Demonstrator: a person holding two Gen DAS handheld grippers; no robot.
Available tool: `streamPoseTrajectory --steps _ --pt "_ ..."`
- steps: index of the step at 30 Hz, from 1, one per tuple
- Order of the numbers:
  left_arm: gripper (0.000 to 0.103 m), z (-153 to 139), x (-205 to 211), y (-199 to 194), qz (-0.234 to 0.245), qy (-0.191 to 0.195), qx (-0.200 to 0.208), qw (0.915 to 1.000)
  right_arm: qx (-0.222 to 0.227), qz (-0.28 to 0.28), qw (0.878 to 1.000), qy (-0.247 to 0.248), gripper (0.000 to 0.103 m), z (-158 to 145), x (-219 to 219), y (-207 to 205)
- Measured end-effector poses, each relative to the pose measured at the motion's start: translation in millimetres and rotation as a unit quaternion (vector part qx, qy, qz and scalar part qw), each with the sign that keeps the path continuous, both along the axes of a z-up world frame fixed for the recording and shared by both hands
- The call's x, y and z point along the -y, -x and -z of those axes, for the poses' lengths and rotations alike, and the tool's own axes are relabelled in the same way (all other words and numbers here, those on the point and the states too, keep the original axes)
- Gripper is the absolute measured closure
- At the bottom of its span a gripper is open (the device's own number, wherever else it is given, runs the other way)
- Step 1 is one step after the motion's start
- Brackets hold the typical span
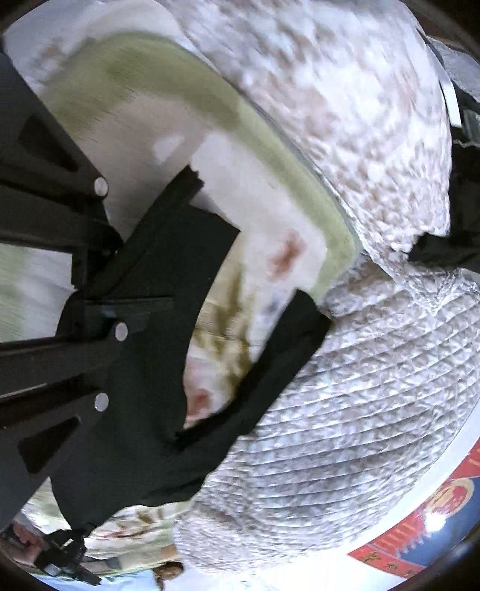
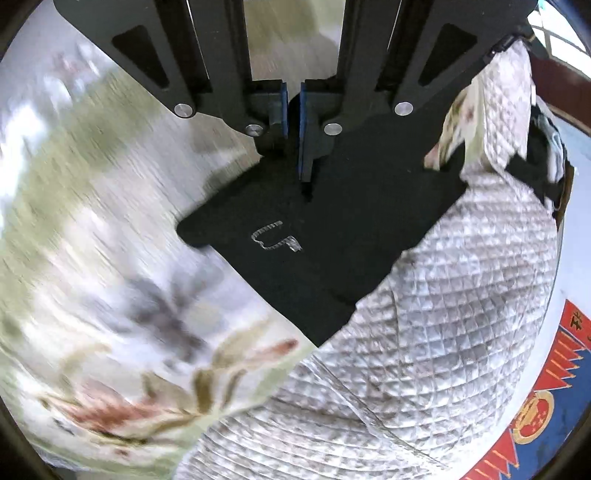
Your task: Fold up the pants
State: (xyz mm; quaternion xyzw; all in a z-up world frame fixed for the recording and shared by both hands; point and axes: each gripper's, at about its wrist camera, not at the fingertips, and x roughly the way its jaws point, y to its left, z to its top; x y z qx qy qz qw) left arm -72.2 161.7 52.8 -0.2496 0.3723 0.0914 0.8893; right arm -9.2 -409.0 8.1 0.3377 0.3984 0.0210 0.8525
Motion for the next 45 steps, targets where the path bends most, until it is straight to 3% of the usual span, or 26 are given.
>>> streamPoseTrajectory --steps 6,9,13,16,18,20,25,27,30,32,36,38,40,45 --pt "0.099 11 6 45 -0.005 0.011 -0.020 0.9997 -0.014 0.021 1.000 -0.013 0.101 6 12 51" --pt "0.099 16 14 56 0.003 -0.007 -0.027 0.9996 -0.010 0.023 1.000 0.009 0.101 -1 10 63" --pt "0.099 49 13 50 0.003 0.011 -0.081 0.9966 -0.079 0.031 0.996 0.004 0.100 30 12 54" --pt "0.094 45 13 54 0.002 0.003 -0.078 0.9970 -0.097 0.040 0.994 0.027 0.099 30 7 55" --pt "0.094 39 10 59 -0.010 -0.014 -0.080 0.9967 -0.097 0.051 0.994 0.024 0.091 26 9 60" --pt "0.093 30 2 66 -0.028 -0.026 -0.077 0.9963 -0.091 0.071 0.991 0.062 0.070 13 9 68" --pt "0.078 3 -15 66 -0.074 -0.078 -0.053 0.9928 -0.028 0.121 0.980 0.155 0.070 -26 8 84" --pt "0.075 -2 -15 56 -0.061 -0.067 -0.039 0.9951 -0.016 0.102 0.981 0.161 0.070 -31 3 77" --pt "0.071 2 7 27 0.012 -0.037 -0.029 0.9988 -0.012 0.021 0.986 0.166 0.070 -25 -20 53" --pt "0.070 13 27 6 0.069 -0.023 -0.036 0.9967 -0.021 -0.028 0.983 0.178 0.070 -13 -37 33" --pt "0.070 48 59 -33 0.152 -0.020 -0.070 0.9858 -0.079 -0.015 0.978 0.194 0.070 16 -33 17" --pt "0.070 62 61 -43 0.138 -0.068 -0.089 0.9841 -0.101 0.032 0.980 0.170 0.070 27 -11 24" --pt "0.070 65 63 -49 0.137 -0.116 -0.077 0.9808 -0.093 0.053 0.980 0.169 0.070 21 -4 27" --pt "0.070 58 59 -58 0.106 -0.137 -0.084 0.9813 -0.054 0.025 0.979 0.195 0.070 4 -25 21"
